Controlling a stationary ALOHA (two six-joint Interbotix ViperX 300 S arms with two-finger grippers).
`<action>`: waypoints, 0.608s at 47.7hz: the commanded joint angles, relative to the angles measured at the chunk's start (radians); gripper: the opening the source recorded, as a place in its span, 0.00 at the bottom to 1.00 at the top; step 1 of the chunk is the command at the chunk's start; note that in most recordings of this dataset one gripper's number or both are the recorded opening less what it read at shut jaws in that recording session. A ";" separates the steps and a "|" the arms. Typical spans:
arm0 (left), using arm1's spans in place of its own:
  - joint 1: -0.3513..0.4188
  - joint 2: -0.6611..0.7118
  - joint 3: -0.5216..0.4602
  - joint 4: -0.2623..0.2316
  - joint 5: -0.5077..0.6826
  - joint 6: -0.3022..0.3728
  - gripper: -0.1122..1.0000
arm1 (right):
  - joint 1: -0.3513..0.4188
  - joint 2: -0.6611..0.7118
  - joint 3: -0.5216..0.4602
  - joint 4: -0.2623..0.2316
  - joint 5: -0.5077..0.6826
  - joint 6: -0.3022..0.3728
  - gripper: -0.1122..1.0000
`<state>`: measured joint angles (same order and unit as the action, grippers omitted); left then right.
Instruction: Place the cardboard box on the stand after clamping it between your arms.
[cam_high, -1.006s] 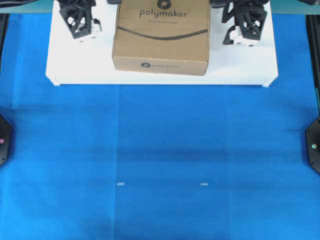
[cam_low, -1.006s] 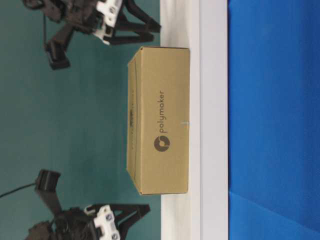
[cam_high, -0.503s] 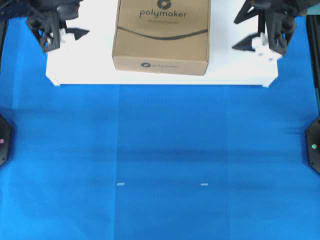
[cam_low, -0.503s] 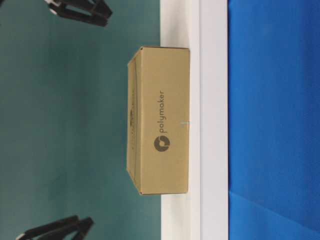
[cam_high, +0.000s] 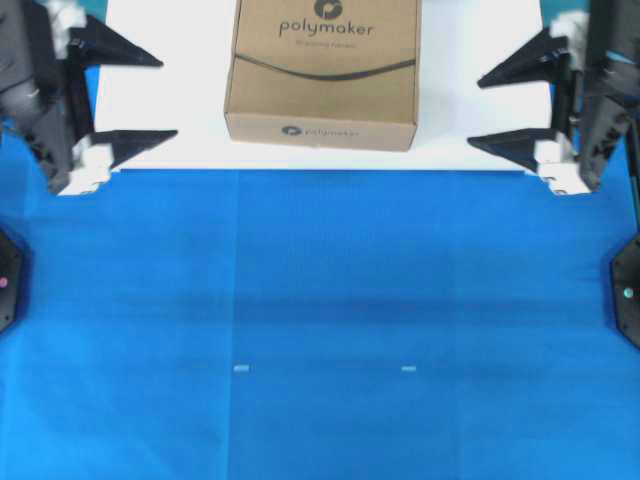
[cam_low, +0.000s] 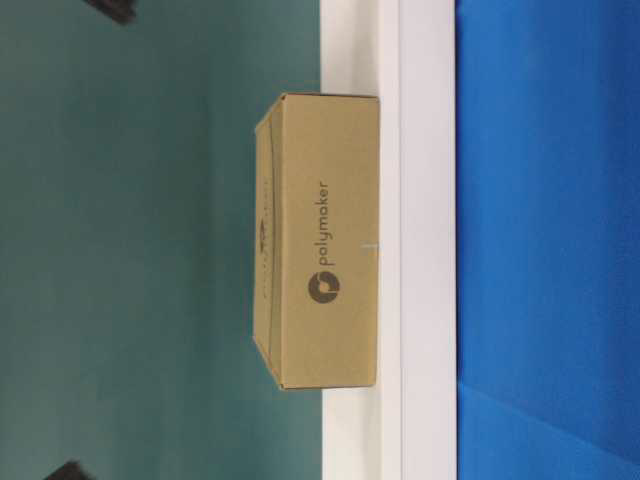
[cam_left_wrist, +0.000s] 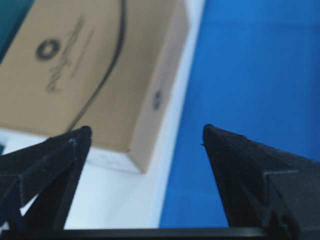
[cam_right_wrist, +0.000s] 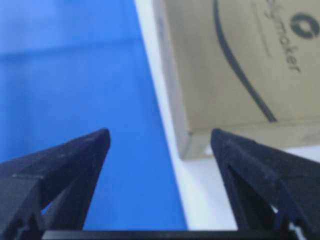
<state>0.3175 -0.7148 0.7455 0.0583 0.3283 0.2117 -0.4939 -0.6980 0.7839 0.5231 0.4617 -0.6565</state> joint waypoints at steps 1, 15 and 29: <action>-0.044 -0.048 0.008 -0.003 -0.011 -0.003 0.88 | 0.038 -0.067 0.014 0.003 -0.038 0.025 0.98; -0.156 -0.144 0.049 -0.002 -0.012 -0.012 0.88 | 0.190 -0.201 0.084 0.003 -0.106 0.051 0.98; -0.241 -0.192 0.087 -0.002 -0.015 -0.098 0.86 | 0.311 -0.282 0.152 0.003 -0.187 0.133 0.97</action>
<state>0.0890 -0.9020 0.8406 0.0568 0.3252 0.1212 -0.1979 -0.9725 0.9342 0.5231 0.2991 -0.5461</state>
